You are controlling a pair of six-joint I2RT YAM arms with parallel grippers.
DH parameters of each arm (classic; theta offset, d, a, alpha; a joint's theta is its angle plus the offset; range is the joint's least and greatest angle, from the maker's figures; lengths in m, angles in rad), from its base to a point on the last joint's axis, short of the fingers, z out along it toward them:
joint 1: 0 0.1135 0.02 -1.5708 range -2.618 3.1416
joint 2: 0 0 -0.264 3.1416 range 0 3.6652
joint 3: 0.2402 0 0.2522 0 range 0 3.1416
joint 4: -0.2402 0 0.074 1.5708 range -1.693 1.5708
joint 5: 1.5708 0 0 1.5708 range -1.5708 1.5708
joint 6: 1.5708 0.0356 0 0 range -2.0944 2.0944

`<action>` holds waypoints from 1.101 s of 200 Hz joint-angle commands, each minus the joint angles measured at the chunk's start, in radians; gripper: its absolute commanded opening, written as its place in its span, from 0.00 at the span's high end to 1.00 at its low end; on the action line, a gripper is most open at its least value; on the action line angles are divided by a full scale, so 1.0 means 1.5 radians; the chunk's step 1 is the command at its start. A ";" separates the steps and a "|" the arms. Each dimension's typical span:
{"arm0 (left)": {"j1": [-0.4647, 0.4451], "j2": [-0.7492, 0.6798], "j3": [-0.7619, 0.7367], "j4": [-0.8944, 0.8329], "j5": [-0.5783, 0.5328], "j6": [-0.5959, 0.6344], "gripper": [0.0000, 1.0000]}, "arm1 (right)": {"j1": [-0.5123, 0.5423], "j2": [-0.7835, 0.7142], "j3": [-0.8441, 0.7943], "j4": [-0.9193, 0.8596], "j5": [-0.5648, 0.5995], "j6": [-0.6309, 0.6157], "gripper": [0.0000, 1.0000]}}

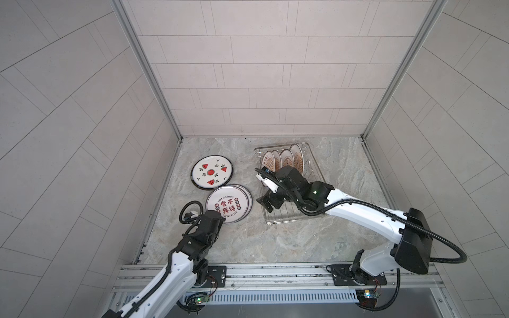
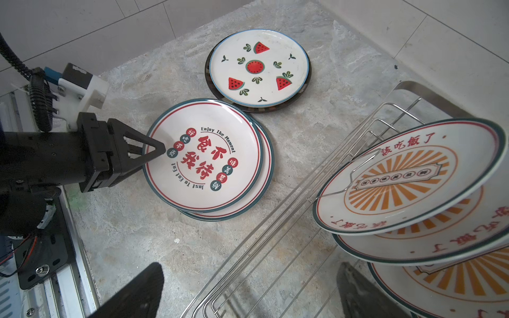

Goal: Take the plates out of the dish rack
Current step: 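Open the left gripper to release the plate while the right gripper hovers at the rack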

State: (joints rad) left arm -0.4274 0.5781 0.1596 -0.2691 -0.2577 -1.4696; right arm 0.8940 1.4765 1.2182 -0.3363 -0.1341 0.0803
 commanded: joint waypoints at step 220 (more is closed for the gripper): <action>0.005 0.023 0.041 -0.028 -0.018 0.027 0.60 | 0.005 0.017 0.018 -0.015 0.012 -0.007 0.00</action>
State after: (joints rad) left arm -0.4255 0.6289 0.1936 -0.2825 -0.2516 -1.4422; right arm 0.8967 1.4940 1.2194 -0.3473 -0.1268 0.0795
